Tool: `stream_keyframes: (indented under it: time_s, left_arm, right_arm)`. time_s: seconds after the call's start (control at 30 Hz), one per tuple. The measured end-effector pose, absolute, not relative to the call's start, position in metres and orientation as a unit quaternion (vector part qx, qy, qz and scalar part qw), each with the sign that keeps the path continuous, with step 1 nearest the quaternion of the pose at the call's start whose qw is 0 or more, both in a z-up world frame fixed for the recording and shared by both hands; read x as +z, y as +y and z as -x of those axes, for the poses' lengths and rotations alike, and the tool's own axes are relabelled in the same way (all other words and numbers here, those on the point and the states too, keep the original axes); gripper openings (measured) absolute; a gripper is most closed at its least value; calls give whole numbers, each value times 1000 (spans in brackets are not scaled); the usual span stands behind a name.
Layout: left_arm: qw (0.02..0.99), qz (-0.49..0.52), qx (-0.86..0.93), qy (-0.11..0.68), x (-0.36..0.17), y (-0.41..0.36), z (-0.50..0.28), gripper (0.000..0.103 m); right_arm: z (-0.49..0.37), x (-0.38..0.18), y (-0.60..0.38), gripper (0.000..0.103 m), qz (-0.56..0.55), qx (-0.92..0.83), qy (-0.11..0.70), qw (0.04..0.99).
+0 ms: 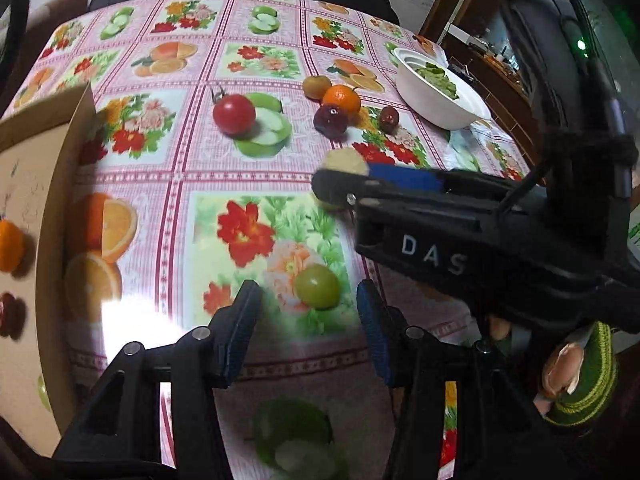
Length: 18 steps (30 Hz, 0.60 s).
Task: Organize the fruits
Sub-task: 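Grasp a green grape with the left tool while the right tool grasps the cream cylinder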
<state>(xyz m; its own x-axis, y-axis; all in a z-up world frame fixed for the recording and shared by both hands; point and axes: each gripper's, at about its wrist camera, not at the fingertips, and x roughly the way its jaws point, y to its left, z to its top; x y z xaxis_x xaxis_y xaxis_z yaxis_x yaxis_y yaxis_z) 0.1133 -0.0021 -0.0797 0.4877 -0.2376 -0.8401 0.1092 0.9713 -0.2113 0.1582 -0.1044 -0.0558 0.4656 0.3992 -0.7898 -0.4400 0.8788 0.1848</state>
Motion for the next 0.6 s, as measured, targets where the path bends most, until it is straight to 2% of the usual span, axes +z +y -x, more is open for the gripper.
stream_keyframes:
  time_s: [0.03, 0.2, 0.27, 0.3, 0.33, 0.4, 0.6]
  left_arm:
    - [863, 59, -96, 493, -80, -4, -116, 48]
    - [871, 33, -94, 482, -82, -10, -123, 48]
    - [872, 27, -98, 479, -82, -12, -125, 43]
    - [872, 23, -102, 478, -82, -14, -125, 33]
    - [873, 18, -103, 477, -82, -16, -126, 27]
    - [873, 15, -107, 476, -82, -18, -126, 21]
    - [872, 11, -110, 478, -79, -20, -123, 20]
  right_arm:
    - [-160, -58, -104, 34, 22, 249, 458, 853]
    - [-162, -59, -110, 34, 15, 250, 457, 854]
    - [-160, -56, -117, 34, 7, 247, 453, 857]
    - [-159, -53, -120, 34, 3, 244, 451, 858]
    - [-158, -51, -125, 34, -1, 242, 449, 860]
    - [-155, -46, -134, 34, -11, 235, 444, 864]
    - [-145, -40, -161, 34, -37, 213, 443, 870]
